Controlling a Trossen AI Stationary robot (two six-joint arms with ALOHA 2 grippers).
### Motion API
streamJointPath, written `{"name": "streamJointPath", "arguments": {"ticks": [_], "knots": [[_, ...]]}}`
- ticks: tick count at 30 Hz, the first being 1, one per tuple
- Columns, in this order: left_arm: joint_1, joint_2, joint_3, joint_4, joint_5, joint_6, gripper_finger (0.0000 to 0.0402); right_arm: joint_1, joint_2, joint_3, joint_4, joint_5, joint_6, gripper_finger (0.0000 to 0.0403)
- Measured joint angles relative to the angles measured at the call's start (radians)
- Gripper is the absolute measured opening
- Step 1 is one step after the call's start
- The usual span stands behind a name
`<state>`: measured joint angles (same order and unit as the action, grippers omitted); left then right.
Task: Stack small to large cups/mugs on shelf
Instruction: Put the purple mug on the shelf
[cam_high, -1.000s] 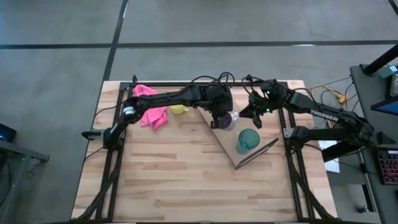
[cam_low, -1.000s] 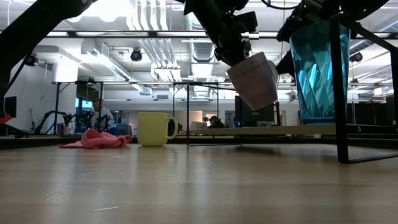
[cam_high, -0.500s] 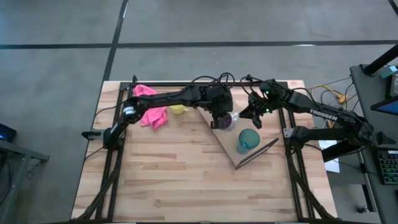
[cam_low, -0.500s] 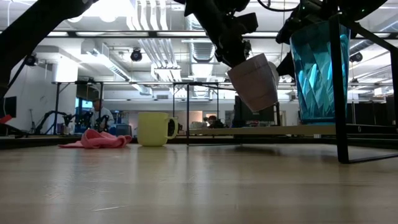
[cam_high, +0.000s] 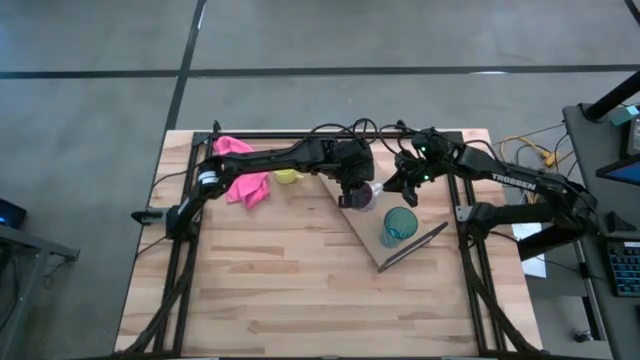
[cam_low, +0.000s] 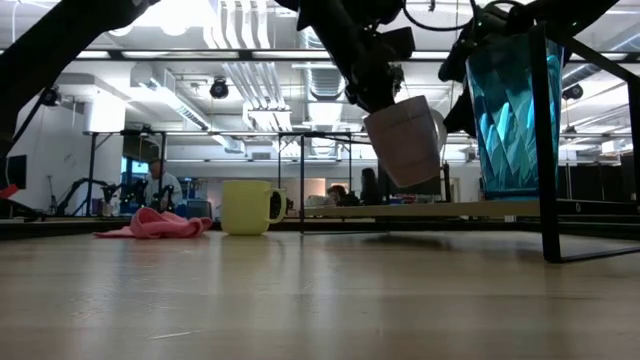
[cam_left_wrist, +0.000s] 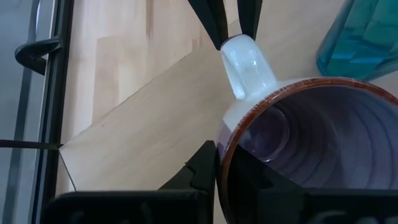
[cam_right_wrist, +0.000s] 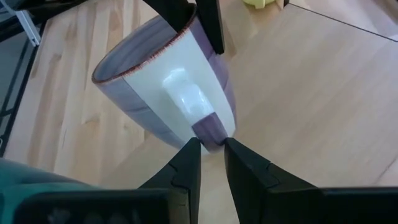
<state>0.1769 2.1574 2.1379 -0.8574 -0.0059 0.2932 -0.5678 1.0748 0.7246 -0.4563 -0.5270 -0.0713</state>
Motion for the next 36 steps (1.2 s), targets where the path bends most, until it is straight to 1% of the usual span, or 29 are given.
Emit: {"name": "streamJointPath", "arguments": {"ticks": [10,19,24,28,36], "knots": [[0.003,0.0,-0.005,-0.001,0.0,-0.002,0.0009,0.0,0.008,-0.001,0.014,0.0,0.018,0.0064],[0.004,0.0,-0.018,0.005,0.006,-0.002,0.0009,0.0,0.047,-0.008,0.009,-0.007,0.026,0.0063],[0.004,0.004,-0.053,0.047,0.008,-0.05,0.0009,0.0,0.062,-0.011,-0.001,0.0,0.026,0.0063],[0.004,0.004,-0.08,0.061,0.016,-0.053,0.0008,0.0,0.071,-0.011,-0.003,0.0,0.026,0.0063],[0.004,0.007,-0.083,0.077,0.023,-0.053,0.0008,0.0,0.09,-0.021,-0.003,-0.004,0.021,0.0063]]}}
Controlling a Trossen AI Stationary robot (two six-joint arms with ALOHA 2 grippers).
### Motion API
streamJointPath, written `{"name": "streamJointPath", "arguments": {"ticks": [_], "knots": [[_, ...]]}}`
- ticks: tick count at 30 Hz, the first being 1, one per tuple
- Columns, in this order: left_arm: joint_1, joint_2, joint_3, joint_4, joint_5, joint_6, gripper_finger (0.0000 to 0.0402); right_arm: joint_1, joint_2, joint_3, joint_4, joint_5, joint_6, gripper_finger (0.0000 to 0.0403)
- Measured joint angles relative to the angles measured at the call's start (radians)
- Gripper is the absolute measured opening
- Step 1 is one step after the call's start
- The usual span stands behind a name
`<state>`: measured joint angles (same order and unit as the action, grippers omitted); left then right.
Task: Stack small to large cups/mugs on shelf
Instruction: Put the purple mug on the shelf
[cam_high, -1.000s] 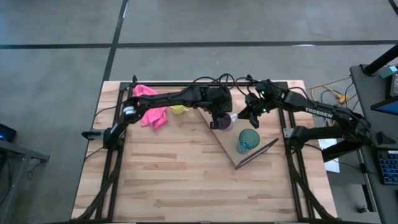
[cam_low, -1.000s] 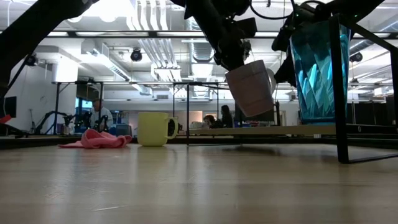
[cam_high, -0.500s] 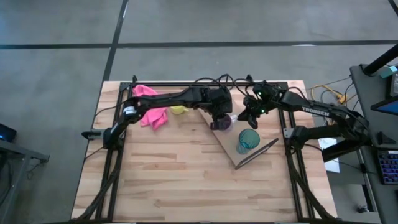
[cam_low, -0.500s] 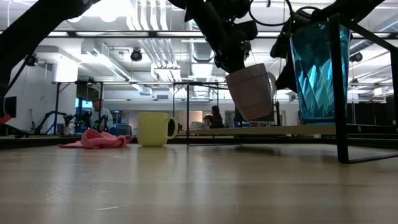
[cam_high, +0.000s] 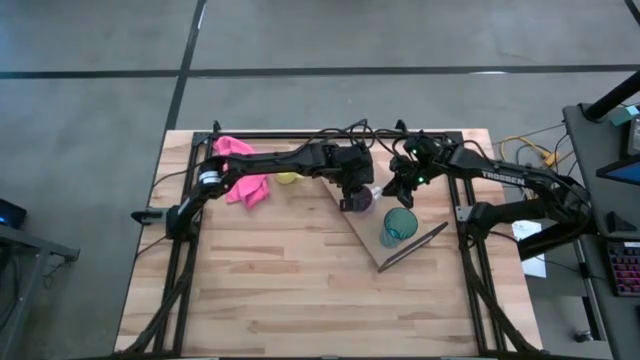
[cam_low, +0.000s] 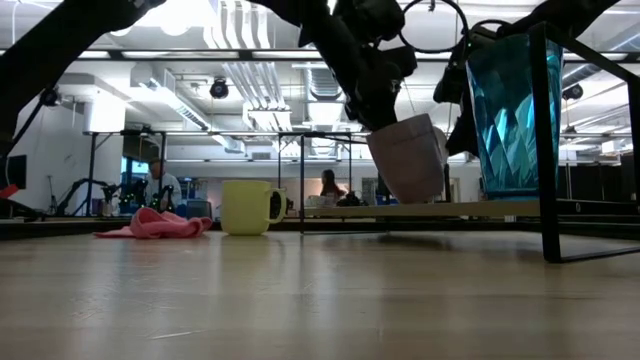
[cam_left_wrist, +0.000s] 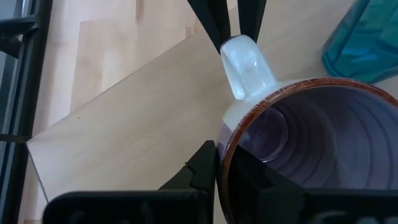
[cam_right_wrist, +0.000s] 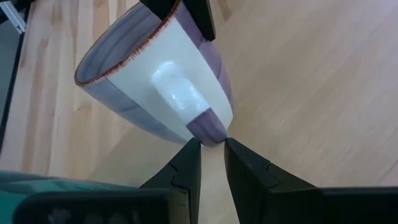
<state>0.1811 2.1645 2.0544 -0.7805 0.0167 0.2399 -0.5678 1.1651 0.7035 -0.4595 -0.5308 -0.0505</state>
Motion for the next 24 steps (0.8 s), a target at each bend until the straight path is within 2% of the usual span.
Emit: {"name": "streamJointPath", "arguments": {"ticks": [24], "knots": [[-0.001,0.019,0.0,0.051,0.023,-0.05,0.0008,0.0,0.004,-0.047,0.002,0.008,-0.013,0.0063]]}}
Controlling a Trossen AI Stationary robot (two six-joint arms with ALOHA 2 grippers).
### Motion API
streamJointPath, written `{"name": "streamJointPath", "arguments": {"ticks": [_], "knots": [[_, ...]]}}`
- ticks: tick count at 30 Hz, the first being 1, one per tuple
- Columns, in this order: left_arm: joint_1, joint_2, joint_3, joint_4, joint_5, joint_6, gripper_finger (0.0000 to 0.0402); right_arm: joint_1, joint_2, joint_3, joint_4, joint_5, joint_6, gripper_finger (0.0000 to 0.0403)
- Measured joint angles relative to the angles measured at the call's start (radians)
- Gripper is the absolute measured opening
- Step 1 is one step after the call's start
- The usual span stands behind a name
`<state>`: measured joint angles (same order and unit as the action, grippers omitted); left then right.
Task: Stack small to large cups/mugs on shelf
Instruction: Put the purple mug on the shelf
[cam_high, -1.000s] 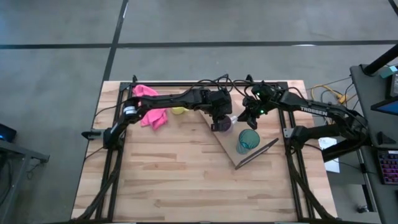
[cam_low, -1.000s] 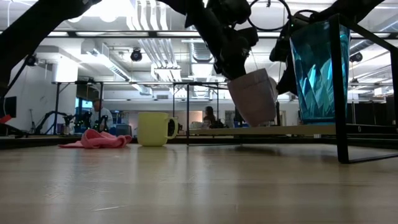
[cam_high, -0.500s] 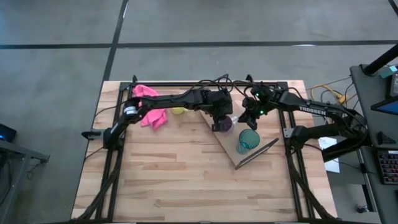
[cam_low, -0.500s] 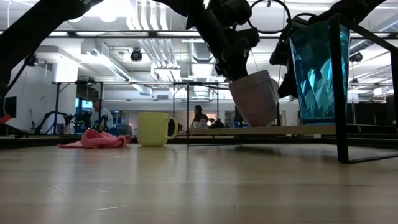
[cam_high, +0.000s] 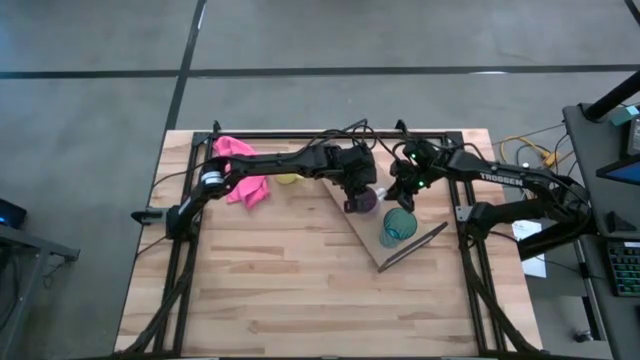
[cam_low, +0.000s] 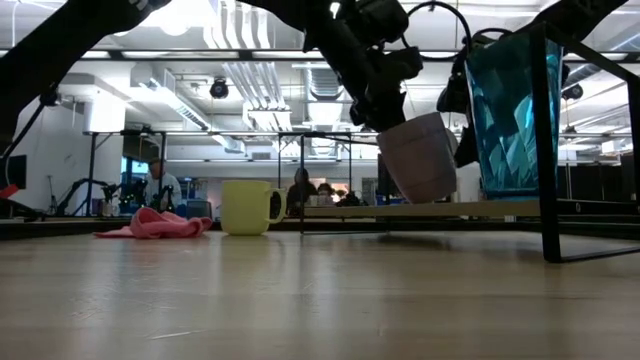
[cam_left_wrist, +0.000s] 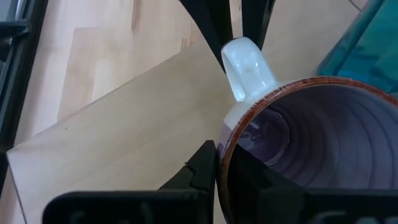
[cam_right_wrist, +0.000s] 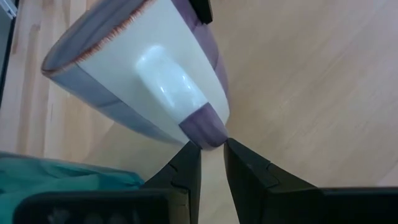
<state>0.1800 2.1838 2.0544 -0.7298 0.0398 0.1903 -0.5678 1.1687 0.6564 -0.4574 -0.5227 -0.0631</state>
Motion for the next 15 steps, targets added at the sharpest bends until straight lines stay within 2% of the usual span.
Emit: {"name": "streamJointPath", "arguments": {"ticks": [15], "knots": [[0.002,0.008,-0.001,0.033,0.01,-0.002,0.0008,0.0,0.0,-0.024,0.049,0.022,-0.008,0.0063]]}}
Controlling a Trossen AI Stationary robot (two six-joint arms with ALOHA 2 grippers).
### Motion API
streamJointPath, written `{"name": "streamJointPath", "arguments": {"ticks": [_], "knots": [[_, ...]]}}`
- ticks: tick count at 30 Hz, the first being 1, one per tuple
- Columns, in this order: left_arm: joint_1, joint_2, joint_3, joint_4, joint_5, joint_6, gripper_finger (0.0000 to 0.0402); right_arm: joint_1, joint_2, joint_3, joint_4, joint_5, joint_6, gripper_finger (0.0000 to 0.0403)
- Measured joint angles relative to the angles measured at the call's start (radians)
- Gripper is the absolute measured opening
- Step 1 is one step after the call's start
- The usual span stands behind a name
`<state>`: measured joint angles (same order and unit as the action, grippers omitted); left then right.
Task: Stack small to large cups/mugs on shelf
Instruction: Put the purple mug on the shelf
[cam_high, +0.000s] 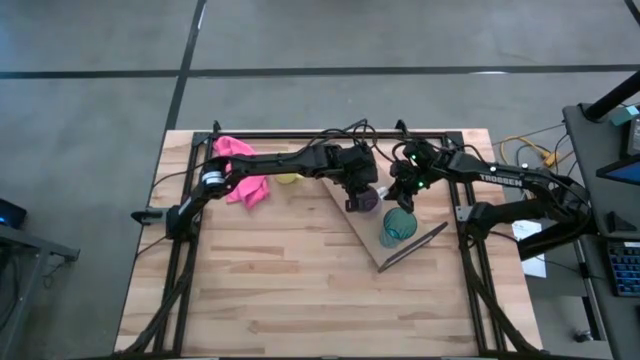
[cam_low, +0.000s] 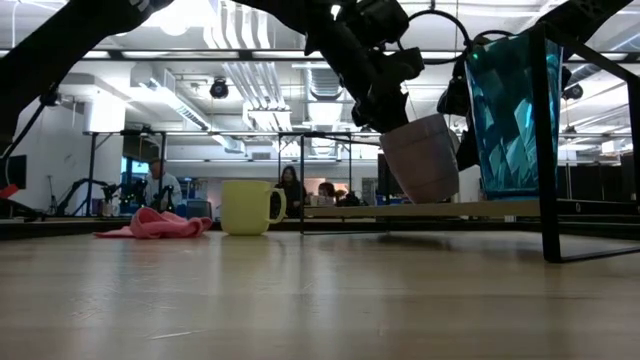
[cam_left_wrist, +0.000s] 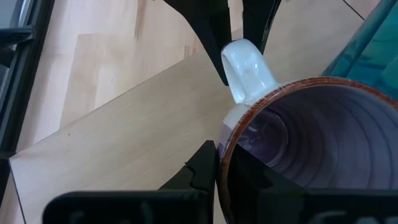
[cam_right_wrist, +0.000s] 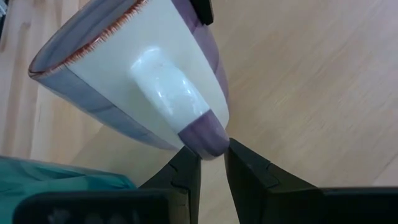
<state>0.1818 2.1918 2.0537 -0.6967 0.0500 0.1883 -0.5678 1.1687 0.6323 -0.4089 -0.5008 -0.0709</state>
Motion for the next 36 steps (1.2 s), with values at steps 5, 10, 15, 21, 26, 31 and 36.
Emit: {"name": "streamJointPath", "arguments": {"ticks": [5,10,15,21,26,31,36], "knots": [[0.0,0.0,-0.002,0.004,0.0,0.0,0.0009,0.0,0.0,0.0,0.0,0.004,-0.006,0.0063],[0.0,0.0,-0.002,0.01,0.004,0.0,0.0009,-0.001,-0.007,0.003,-0.032,0.005,-0.007,0.0063],[0.0,0.001,-0.002,0.015,0.009,-0.003,0.0009,-0.002,-0.025,0.005,-0.055,0.009,0.053,0.0063],[0.001,0.001,-0.002,0.008,0.004,-0.003,0.0009,-0.002,-0.029,0.05,-0.078,0.022,0.009,0.0081],[0.001,0.001,-0.002,0.009,-0.001,-0.004,0.0009,-0.002,-0.028,0.085,-0.128,0.074,-0.006,0.0108],[0.001,0.001,-0.002,0.004,0.0,-0.003,0.0008,-0.002,-0.028,0.104,-0.151,0.077,0.014,0.0125],[0.003,0.001,-0.002,-0.001,0.0,-0.003,0.0008,0.0,-0.028,0.131,-0.165,0.076,-0.021,0.0129]]}}
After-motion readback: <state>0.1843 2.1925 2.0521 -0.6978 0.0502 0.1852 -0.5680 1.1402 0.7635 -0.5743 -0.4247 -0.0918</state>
